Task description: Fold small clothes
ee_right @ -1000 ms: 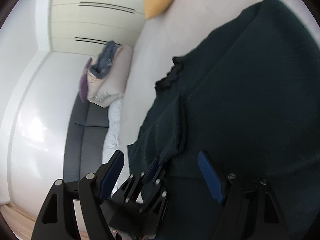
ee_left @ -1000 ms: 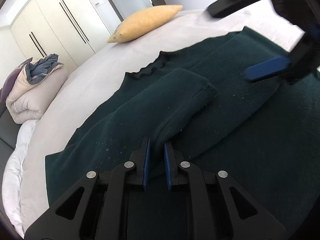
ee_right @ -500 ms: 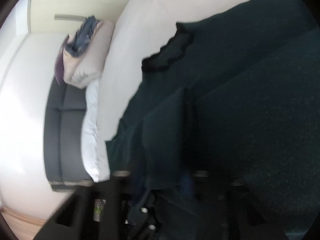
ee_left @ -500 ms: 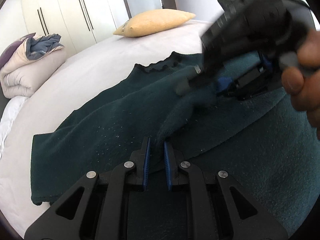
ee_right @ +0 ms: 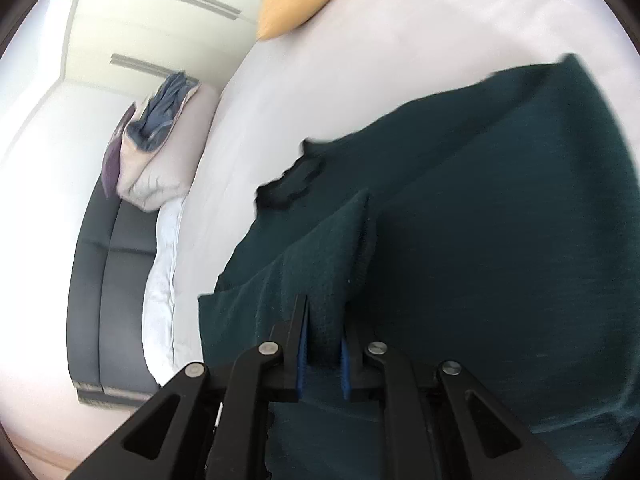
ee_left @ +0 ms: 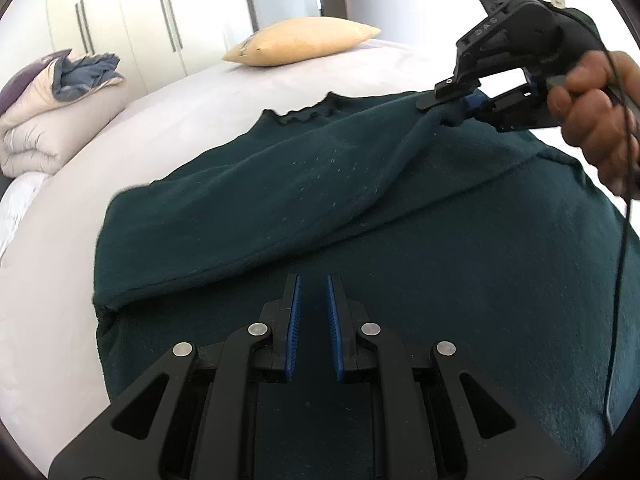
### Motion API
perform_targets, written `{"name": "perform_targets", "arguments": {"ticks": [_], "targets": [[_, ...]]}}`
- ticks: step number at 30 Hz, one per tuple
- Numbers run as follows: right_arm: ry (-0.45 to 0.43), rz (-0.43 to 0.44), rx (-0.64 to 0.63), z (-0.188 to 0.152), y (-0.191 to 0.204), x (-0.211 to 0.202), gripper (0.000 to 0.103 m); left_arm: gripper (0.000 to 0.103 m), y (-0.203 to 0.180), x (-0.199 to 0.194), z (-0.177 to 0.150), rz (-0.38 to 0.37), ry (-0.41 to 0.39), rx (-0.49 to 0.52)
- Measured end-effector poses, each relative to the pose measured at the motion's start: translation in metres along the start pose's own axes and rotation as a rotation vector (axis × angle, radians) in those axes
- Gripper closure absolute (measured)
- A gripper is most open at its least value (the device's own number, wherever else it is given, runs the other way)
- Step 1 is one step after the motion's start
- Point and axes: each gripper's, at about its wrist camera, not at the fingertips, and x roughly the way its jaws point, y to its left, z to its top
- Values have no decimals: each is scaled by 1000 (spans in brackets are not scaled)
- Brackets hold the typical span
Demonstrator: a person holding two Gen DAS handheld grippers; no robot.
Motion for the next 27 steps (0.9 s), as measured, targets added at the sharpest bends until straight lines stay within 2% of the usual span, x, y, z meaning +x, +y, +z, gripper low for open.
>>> {"name": "perform_targets", "arguments": {"ticks": [5,10,16,27], "targets": [[-18,-62,-11,6,-6,-9,89,90,-9,-1,-5,-8,8,28],[-7,-118,-36,7,-10,-9,89,90,-3,-4,-10,-32,18,-9],[-11,-136,-47,8,-19,-14,90,90,1,-9,-15,-44,26,-41],[-4,-164,-74,5,-21,-17,90,90,-5,-18,-20,-52,30,-34]]}}
